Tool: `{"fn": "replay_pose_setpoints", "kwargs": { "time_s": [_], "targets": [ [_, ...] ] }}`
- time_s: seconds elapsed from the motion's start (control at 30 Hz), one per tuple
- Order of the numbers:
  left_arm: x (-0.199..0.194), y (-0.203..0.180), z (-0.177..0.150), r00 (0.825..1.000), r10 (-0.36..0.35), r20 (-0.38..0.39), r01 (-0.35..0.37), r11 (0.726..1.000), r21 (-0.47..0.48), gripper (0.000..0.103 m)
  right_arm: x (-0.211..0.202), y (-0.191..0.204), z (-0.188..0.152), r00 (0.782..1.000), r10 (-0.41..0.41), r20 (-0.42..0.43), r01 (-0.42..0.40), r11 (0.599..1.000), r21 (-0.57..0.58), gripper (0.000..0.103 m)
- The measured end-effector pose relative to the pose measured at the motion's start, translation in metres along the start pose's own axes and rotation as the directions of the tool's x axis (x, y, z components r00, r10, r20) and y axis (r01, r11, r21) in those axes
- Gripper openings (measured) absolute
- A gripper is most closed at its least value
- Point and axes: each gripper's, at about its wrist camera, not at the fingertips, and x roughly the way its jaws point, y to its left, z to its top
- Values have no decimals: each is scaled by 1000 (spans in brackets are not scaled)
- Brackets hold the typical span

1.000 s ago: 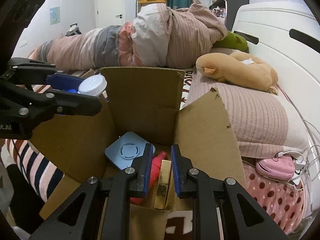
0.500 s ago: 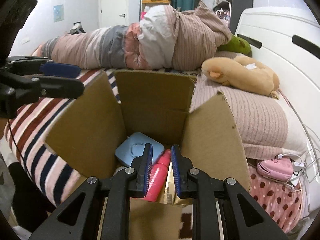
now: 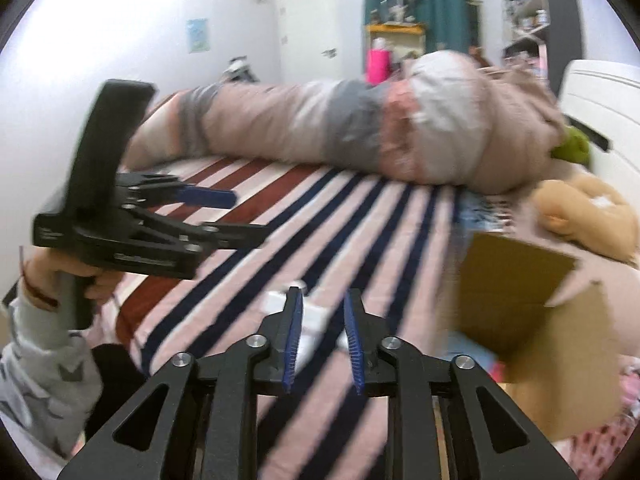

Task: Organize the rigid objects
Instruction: 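Grasp the small white tube with the right gripper while the left gripper grasps the white adapter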

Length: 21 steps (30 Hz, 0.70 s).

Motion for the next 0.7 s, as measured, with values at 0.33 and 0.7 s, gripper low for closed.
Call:
{"fn": "replay_pose_setpoints", "kwargs": {
  "time_s": [0.33, 0.7],
  "targets": [
    [51, 56, -55, 997, -65, -47, 60, 993, -104, 67, 129, 21, -27, 969, 27, -245, -15, 999, 51, 37],
    [93, 30, -73, 976, -201, -83, 202, 979, 4, 66, 163, 8, -64, 948, -54, -313, 77, 995, 63, 23]
  ]
}}
